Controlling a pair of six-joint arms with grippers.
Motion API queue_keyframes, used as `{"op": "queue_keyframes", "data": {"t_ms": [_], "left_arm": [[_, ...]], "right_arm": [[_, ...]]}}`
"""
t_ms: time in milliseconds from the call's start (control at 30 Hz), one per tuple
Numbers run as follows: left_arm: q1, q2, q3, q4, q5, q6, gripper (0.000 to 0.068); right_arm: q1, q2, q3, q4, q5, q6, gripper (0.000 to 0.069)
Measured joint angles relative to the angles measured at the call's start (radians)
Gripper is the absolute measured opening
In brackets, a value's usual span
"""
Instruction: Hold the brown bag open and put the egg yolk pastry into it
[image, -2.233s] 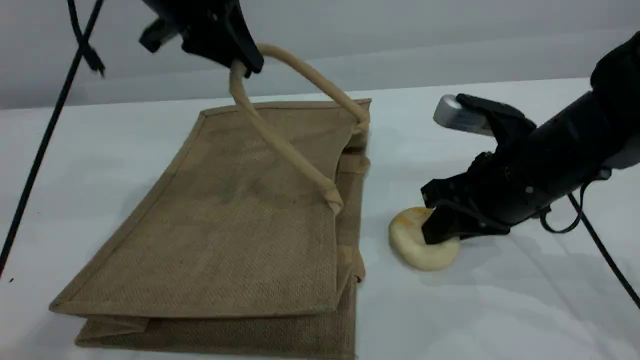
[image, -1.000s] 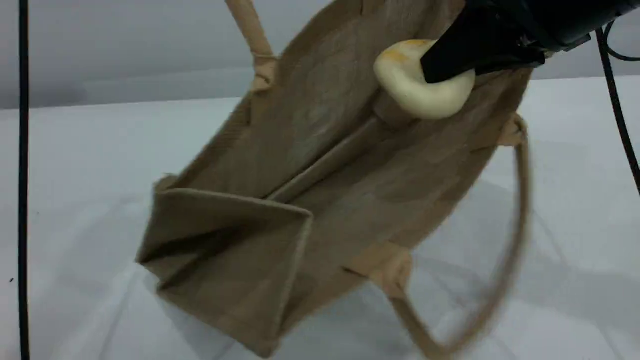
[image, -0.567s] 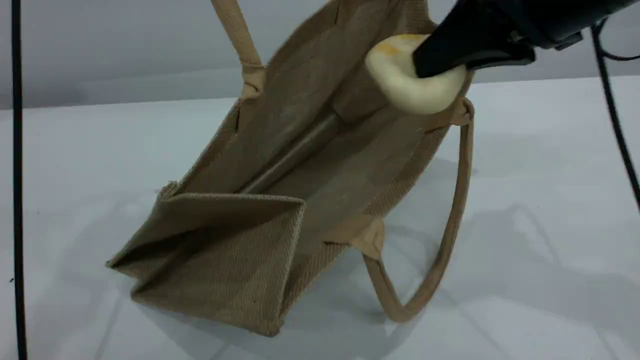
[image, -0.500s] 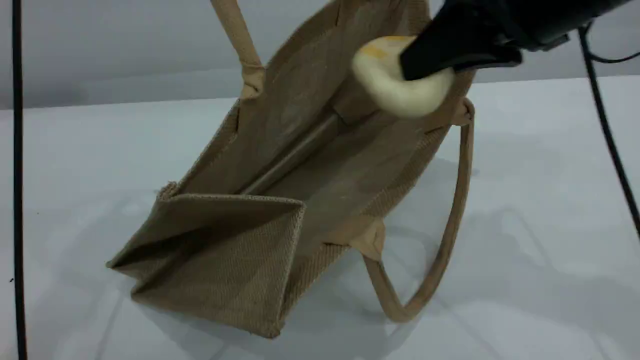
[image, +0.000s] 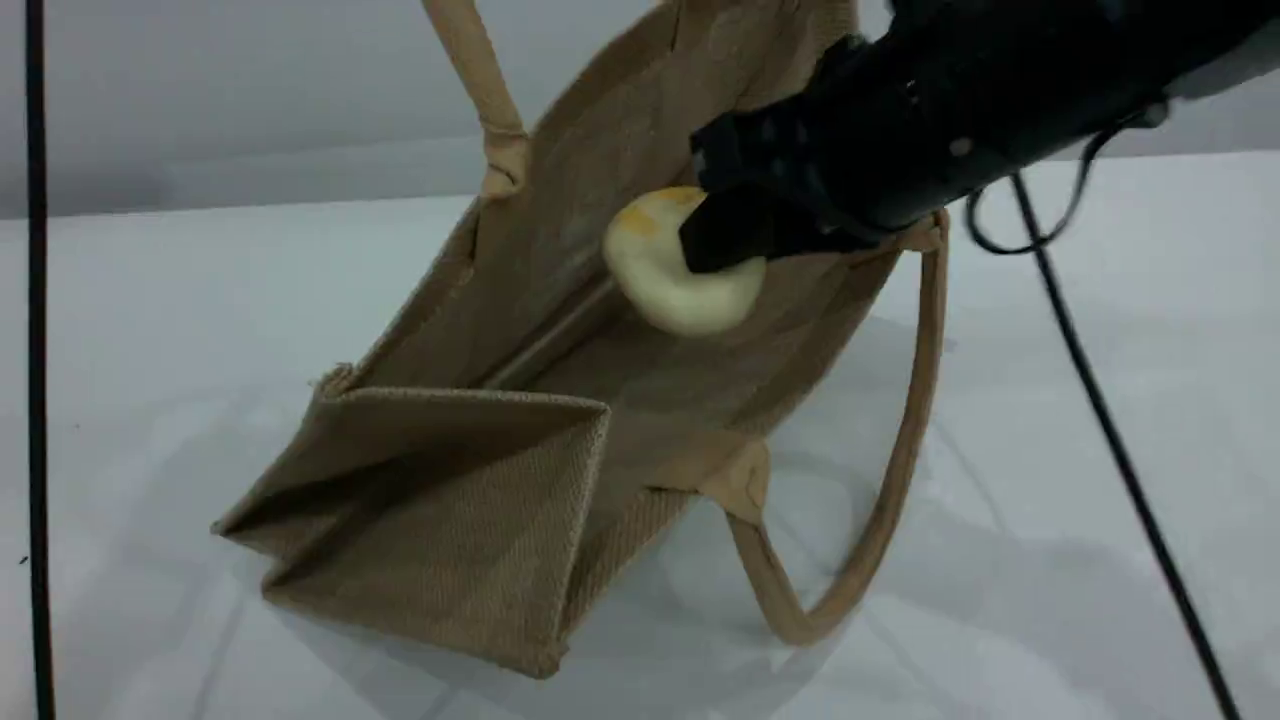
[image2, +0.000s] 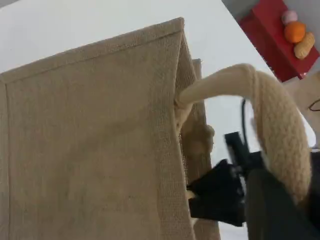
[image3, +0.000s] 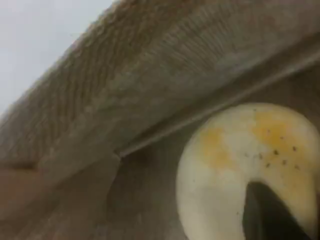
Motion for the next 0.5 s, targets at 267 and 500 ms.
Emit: {"op": "queue_keyframes", "data": {"t_ms": [267, 500], "left_arm": [[0.000, 0.000, 0.000, 0.000, 0.000, 0.000, 0.0081], [0.000, 0.000, 0.000, 0.006, 0.000, -0.003, 0.0081]], "right_arm": [[0.000, 0.073, -0.058, -0.002, 0.015, -0.007, 0.0161], [0.000, 0.038, -0.058, -0.002, 0.083, -0.006, 0.0480]]}}
